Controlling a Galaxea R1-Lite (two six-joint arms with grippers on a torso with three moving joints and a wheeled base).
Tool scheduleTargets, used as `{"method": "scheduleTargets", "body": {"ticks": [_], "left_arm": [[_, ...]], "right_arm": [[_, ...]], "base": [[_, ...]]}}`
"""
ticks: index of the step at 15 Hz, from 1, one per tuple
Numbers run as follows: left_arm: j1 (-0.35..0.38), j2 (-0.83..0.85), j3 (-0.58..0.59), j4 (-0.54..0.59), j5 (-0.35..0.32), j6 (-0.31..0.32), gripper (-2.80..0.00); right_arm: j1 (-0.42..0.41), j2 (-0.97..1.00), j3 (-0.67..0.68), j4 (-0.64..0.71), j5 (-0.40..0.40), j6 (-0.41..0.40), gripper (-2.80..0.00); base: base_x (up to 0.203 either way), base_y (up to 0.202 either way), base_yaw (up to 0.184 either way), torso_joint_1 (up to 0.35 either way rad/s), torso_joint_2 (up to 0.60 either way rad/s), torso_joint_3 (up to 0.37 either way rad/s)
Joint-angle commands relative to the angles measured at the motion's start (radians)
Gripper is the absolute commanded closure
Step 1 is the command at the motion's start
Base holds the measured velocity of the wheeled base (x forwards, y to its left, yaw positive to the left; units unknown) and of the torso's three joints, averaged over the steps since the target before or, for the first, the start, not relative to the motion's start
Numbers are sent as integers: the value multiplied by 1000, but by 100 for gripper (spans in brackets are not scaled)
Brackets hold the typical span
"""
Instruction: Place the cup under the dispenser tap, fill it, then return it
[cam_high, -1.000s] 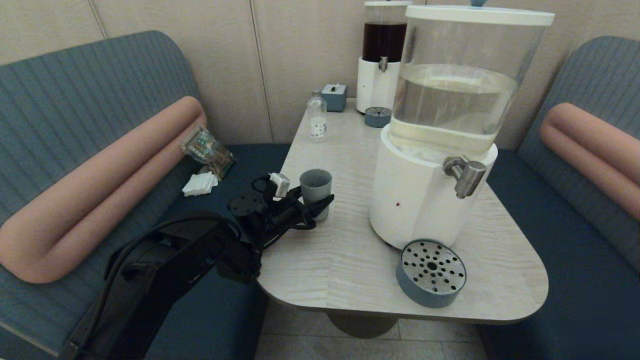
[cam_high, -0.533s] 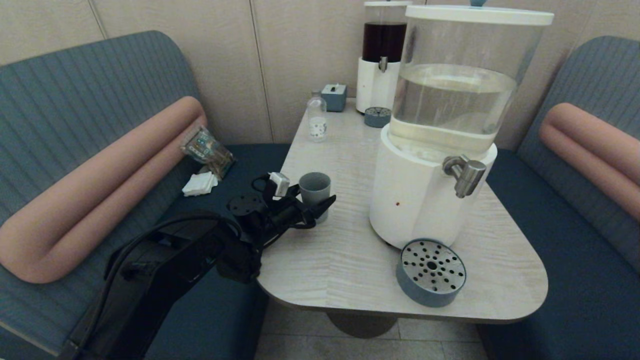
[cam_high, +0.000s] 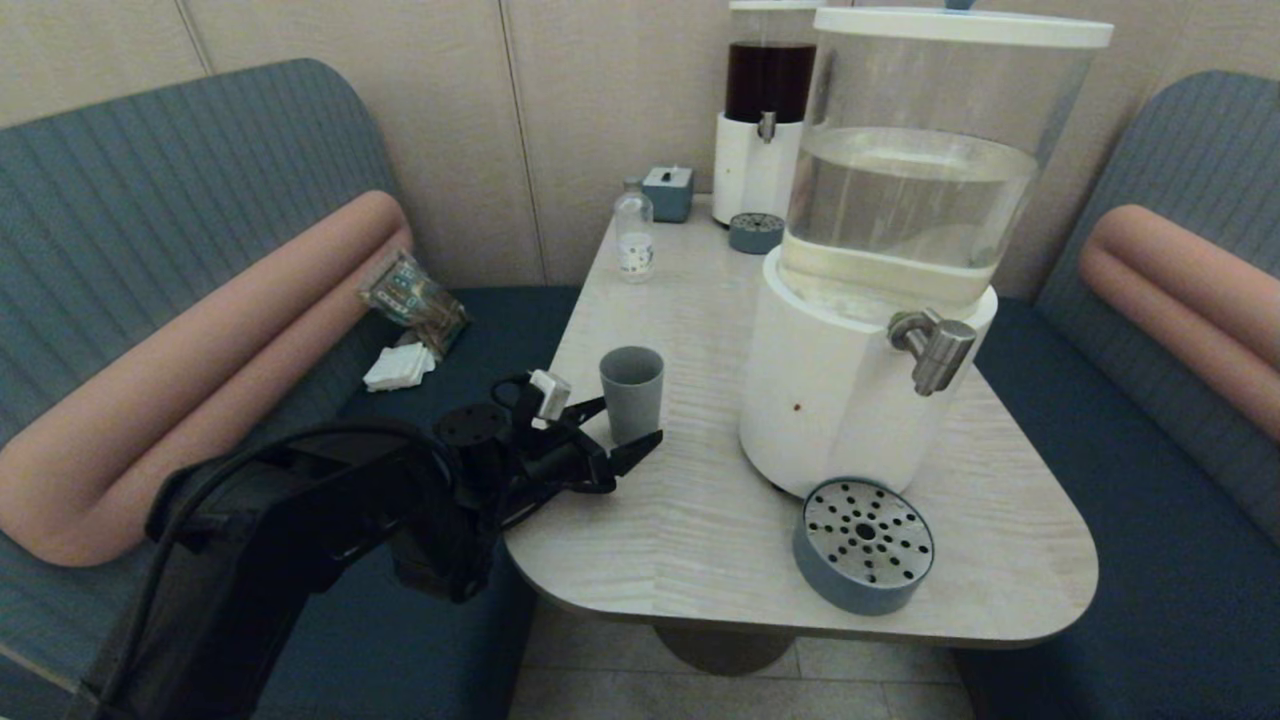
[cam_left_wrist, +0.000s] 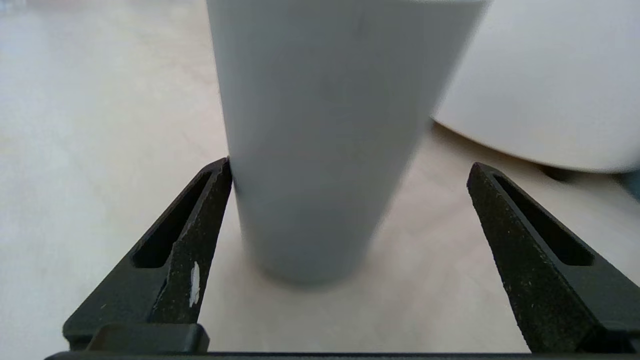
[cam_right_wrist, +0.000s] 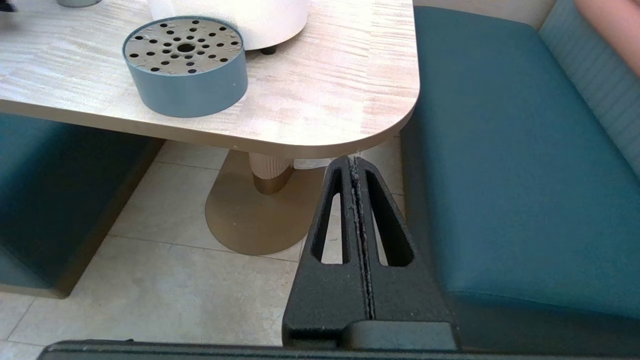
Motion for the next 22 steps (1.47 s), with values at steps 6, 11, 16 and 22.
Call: {"method": "scheduleTargets", "body": {"ticks": [6, 11, 16, 22], "left_arm": [[0, -317, 367, -9, -9, 18, -280], [0, -588, 591, -9, 3, 58, 0], [2, -963, 733, -9, 173, 57, 0], [153, -1400, 841, 39, 522, -12, 0]], "right_arm": [[0, 2, 0, 0, 0, -1, 0], [0, 2, 0, 0, 0, -1, 0], [0, 2, 0, 0, 0, -1, 0], [0, 2, 0, 0, 0, -1, 0]], "base": [[0, 0, 0, 0, 0, 0], [0, 0, 0, 0, 0, 0], [0, 0, 0, 0, 0, 0], [0, 0, 0, 0, 0, 0]]}}
